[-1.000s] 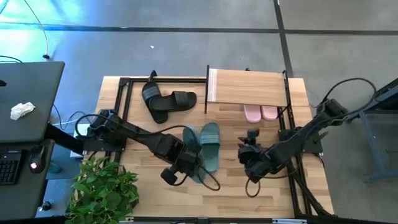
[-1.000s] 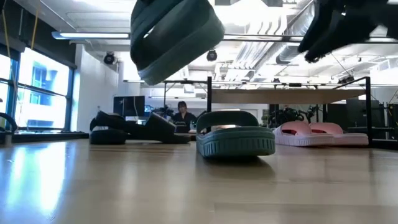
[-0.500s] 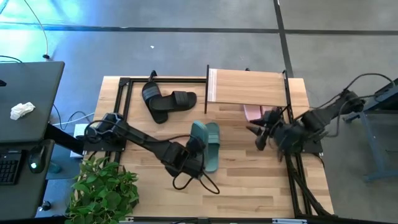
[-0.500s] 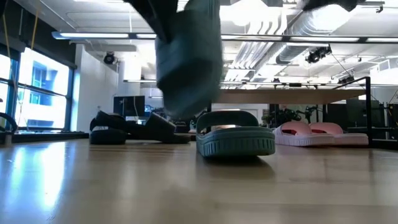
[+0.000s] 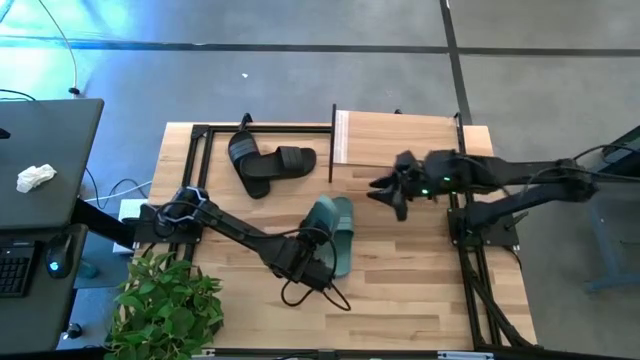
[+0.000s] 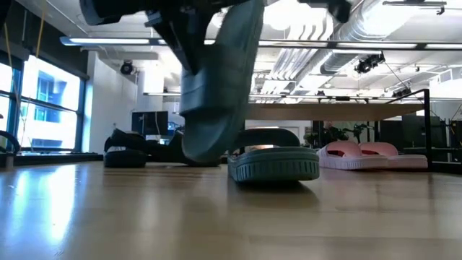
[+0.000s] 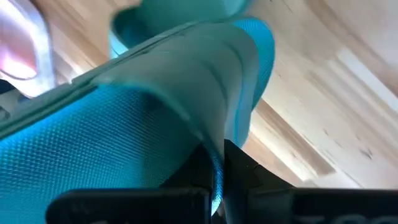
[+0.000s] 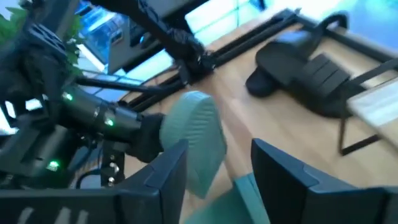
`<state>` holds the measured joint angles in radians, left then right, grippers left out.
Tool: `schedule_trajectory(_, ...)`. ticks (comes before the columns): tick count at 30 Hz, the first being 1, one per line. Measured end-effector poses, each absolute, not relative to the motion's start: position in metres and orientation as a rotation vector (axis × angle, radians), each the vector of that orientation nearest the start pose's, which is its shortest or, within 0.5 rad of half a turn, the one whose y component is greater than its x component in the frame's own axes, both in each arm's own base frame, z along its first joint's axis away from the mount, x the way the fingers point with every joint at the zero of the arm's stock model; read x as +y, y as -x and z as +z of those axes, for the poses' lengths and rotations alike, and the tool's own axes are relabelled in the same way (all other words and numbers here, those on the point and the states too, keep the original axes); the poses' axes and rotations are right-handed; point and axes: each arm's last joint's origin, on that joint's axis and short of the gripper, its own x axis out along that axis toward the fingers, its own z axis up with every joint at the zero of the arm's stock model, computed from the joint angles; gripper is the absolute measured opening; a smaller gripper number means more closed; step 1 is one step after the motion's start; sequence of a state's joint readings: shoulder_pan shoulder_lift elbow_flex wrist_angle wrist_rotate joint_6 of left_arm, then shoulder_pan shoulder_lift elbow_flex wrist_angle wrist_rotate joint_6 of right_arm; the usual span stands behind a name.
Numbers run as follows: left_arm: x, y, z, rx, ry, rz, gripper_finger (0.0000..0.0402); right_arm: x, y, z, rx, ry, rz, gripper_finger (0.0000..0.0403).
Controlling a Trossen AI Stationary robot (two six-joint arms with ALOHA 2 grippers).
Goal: Pick and place slides into the shelf
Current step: Put the left green slides under the shelf
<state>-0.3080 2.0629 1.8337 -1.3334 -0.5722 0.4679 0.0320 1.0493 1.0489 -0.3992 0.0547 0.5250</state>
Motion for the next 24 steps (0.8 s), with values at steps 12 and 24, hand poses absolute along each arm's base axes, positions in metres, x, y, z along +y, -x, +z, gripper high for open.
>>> schedule_trajectory(12, -0.106, -0.384, 0.247, 1.475, -1.042, -0.129, 0.0000, -0.008, -0.288, 0.316, 0.471, -0.632, 0.060, 0.0209)
schedule_trajectory(24, -0.100, -0.386, 0.246, 1.478, -1.014, -0.165, 0.0000, -0.008, -0.296, 0.310, 0.471, -0.603, 0.074, 0.0209)
